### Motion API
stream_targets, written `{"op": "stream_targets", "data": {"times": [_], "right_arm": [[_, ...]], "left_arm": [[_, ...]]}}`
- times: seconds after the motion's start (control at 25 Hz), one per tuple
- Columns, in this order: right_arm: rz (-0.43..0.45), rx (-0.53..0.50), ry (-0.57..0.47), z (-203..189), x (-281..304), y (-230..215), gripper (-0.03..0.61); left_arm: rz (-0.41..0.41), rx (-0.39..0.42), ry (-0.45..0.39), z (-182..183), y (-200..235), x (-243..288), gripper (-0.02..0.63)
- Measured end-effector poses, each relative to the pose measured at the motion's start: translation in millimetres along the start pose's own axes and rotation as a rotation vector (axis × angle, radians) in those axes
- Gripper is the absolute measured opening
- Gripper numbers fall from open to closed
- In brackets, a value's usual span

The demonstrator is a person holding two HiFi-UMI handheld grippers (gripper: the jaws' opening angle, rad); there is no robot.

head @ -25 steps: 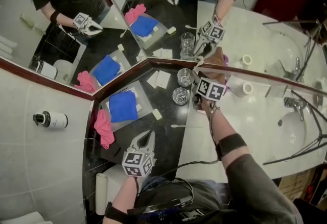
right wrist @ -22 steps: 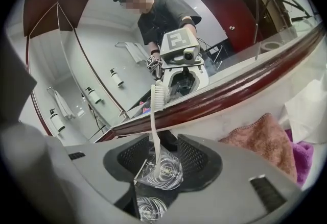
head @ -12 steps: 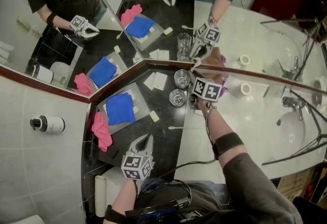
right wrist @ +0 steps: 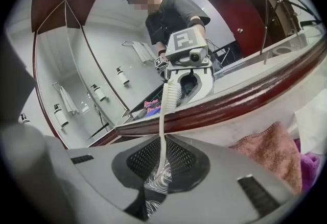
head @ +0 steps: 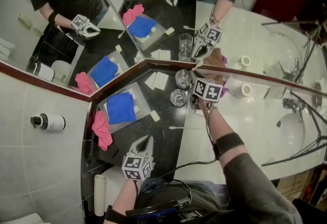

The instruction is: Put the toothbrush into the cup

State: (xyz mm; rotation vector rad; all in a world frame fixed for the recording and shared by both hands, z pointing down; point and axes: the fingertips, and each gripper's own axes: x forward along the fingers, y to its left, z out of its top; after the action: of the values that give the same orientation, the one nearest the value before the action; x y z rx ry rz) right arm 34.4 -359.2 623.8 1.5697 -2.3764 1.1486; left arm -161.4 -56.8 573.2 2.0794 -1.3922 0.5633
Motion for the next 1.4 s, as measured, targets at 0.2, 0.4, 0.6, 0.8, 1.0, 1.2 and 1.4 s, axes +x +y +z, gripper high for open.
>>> {"op": "stream_targets", "data": {"times": [0.2, 0.4, 0.6, 0.8, 1.0, 1.2, 1.4], "right_arm": [[0.003, -0.01, -0.01, 5.2, -6.9, 1.5, 0.054], [0.015, -0.044, -0.031, 15.5, -19.4, 10.8, 0.054], [0.008, -0.104, -0.051, 34.4, -42.5, 19.1, 0.055], [0.005, -0.181, -0.072, 49.2, -77.7, 31.1, 0.055], [-0.004, -0.249, -0.073, 47.9, -118.1, 38.1, 0.055], [-0.043, -0.363, -0.018, 27.8, -166.6, 35.5, 0.055], [-0.079, -0.441, 0.061, -2.9, -210.2, 22.9, 0.055]], "left_arm": [[-0.002, -0.003, -0.01, 1.9, -1.6, -1.1, 0.002], [-0.008, 0.0, -0.026, 4.8, -4.7, -3.7, 0.002], [-0.019, 0.002, -0.054, 11.6, -11.4, -8.3, 0.002], [-0.034, 0.017, -0.082, 17.2, -18.2, -16.2, 0.002], [-0.052, 0.036, -0.107, 26.8, -25.1, -20.0, 0.002], [-0.084, 0.074, -0.131, 38.6, -36.6, -15.5, 0.002], [-0.116, 0.072, -0.139, 43.7, -47.5, -10.2, 0.002]]}}
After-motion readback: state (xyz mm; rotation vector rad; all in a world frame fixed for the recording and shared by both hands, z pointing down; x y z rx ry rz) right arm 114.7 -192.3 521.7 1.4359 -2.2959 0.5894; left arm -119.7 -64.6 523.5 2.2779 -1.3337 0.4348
